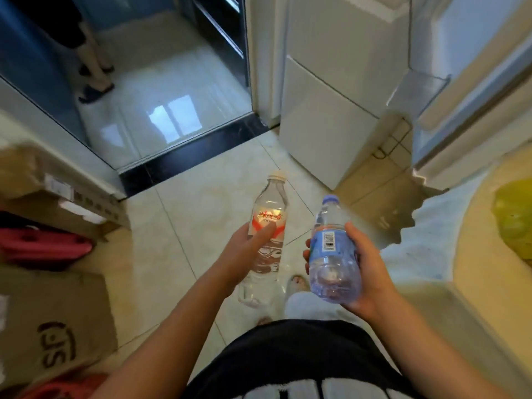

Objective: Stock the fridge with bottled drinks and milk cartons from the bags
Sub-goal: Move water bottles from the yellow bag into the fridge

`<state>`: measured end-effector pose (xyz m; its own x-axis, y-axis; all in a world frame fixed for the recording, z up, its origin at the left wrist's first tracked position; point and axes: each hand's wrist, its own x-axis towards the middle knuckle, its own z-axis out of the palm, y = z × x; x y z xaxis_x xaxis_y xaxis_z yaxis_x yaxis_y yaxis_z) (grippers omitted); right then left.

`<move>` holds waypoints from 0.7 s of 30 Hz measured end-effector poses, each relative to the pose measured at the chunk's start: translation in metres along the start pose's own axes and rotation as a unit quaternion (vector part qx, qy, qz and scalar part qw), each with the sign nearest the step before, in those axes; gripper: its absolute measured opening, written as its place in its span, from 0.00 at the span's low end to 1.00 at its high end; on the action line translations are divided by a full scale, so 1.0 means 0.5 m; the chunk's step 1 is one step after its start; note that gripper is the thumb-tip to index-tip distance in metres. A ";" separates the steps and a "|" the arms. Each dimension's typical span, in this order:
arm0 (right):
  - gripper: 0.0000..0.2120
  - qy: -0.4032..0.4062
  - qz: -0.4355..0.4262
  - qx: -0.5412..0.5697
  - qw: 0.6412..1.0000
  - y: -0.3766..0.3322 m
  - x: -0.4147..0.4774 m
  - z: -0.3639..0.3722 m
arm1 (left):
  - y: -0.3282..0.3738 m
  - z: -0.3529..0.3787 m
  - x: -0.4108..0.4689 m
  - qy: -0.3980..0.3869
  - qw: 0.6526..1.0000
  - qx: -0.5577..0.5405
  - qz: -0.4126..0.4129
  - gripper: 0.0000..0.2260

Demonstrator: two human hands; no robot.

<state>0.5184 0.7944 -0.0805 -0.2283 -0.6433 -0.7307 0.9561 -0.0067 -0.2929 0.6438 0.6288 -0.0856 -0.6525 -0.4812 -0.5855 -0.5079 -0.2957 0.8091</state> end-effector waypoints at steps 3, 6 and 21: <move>0.29 0.004 0.001 -0.048 0.999 -0.013 0.080 0.063 | 0.020 -0.059 0.034 0.036 0.999 -0.033 0.004 0.19; 0.33 0.017 -0.031 -0.107 0.994 -0.036 0.168 0.138 | 0.054 -0.116 0.099 0.074 0.995 -0.061 0.004 0.16; 0.19 0.036 -0.236 -0.310 0.920 -0.361 0.499 0.458 | 0.388 -0.264 0.510 0.149 0.986 -0.044 0.056 0.28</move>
<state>0.3306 0.4599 -0.0688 -0.6248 -0.6279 -0.4642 0.4630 0.1807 -0.8677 0.4530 0.3397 -0.0713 -0.5014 -0.7320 -0.4613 -0.3828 -0.2904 0.8770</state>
